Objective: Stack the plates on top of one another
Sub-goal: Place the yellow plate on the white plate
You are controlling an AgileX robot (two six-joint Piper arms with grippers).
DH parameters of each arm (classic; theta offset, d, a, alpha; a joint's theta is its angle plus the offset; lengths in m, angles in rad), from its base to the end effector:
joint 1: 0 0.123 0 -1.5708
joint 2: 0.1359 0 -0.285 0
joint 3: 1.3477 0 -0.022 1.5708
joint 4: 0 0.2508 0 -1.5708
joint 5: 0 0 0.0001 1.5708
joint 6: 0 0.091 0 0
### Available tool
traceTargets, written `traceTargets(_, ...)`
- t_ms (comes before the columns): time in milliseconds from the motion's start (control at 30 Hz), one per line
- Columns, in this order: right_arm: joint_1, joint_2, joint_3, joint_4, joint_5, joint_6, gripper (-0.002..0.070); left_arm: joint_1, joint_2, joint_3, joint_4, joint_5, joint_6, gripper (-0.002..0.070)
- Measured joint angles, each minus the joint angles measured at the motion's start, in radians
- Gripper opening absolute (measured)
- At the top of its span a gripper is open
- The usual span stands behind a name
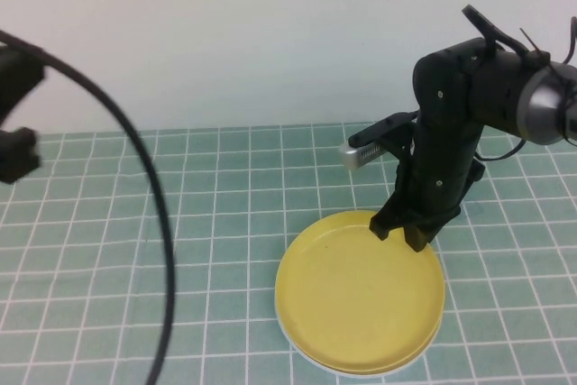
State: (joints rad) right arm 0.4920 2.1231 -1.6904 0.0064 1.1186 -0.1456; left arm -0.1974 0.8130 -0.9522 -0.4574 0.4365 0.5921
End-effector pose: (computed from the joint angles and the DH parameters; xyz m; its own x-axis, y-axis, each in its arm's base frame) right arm 0.3823 0.2055 0.1884 -0.8002 -0.5903 -0.1062 -0.5928 0.8053 -0.0095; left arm 0.1550 -0.0484 0.4172 -0.0994 0.1919 -0.9764 0.3961 0.9078 0.1381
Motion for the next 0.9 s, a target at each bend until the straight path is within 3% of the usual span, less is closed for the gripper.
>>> traceTargets(167, 0.000, 0.021, 0.000, 0.019, 0.000, 0.000, 0.0069, 0.124, -0.095, 0.000, 0.000, 0.003, 0.000, 0.0000)
traceTargets(367, 0.000, 0.039, 0.000, 0.021, -0.006, 0.021, 0.0232, 0.247, -0.216, 0.000, 0.000, 0.003, 0.000, 0.0000)
traceTargets(500, 0.001, 0.039, 0.000, 0.021, -0.010, 0.031, 0.0317, 0.277, -0.302, 0.000, 0.000, 0.003, 0.000, 0.0000)
traceTargets(900, 0.001, -0.110, 0.000, -0.006, -0.004, 0.065, 0.0334, 0.277, -0.490, 0.000, 0.003, 0.008, 0.000, 0.0000)
